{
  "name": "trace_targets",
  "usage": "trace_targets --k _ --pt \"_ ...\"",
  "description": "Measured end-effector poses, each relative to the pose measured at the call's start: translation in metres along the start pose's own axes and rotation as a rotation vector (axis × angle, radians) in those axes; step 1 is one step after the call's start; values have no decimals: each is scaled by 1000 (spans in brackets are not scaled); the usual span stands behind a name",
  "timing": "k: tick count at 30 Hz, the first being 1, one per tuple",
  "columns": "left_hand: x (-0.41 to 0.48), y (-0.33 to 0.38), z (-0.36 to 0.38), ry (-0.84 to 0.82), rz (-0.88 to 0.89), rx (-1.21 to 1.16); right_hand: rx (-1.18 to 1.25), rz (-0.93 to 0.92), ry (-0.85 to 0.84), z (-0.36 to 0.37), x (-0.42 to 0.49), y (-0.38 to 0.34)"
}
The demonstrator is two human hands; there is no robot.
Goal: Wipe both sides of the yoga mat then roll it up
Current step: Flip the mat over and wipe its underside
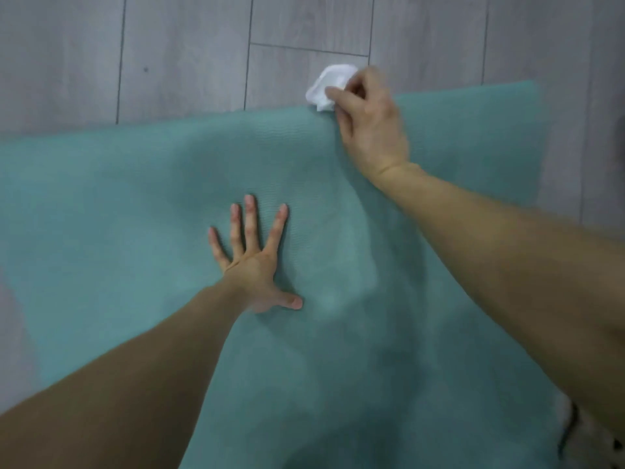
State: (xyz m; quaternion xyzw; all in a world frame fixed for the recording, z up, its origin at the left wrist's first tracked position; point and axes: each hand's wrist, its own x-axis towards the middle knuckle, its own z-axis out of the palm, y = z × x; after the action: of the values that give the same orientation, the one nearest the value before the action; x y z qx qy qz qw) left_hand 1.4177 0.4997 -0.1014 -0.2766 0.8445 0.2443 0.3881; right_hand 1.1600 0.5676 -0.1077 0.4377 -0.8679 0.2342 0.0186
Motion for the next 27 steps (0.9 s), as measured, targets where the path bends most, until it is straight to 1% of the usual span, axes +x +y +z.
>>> trace_targets --k 2,4,6,8,10,11,14,15,17,18,20,23,24,26,27 --pt "0 0 -2 -19 -2 3 -9 22 15 7 17 -12" --pt "0 1 -4 -38 -5 9 25 72 -11 11 -15 -23" --pt "0 1 -6 -49 -8 17 112 105 -114 10 -76 -34" --pt "-1 2 -7 -50 -7 20 180 55 -259 -2 -137 -46" --pt "-2 2 -7 -40 -6 14 228 6 -340 -14 -152 -50" --pt "-2 2 -7 -42 -3 4 229 -4 -327 -17 -138 -45" --pt "-2 2 -5 -28 0 -13 116 74 -131 -12 -48 -27" --pt "-3 2 -5 -26 -3 -14 63 88 -96 -9 -21 -23" --pt "-4 3 -5 -15 -6 -2 29 107 -105 -6 -2 -25" --pt "-4 4 -6 -14 -4 0 38 119 -131 -6 -13 -29" --pt "-4 4 -5 -17 -5 -9 96 112 -207 -9 -65 -39" --pt "-1 3 -2 -1 -11 -2 231 108 -411 -22 -161 -57" --pt "-1 2 -2 3 -15 -3 257 76 -453 -27 -179 -60" --pt "0 1 0 17 -12 0 285 6 -449 -31 -170 -56" --pt "0 0 1 25 -7 -1 299 6 -385 -29 -146 -52"
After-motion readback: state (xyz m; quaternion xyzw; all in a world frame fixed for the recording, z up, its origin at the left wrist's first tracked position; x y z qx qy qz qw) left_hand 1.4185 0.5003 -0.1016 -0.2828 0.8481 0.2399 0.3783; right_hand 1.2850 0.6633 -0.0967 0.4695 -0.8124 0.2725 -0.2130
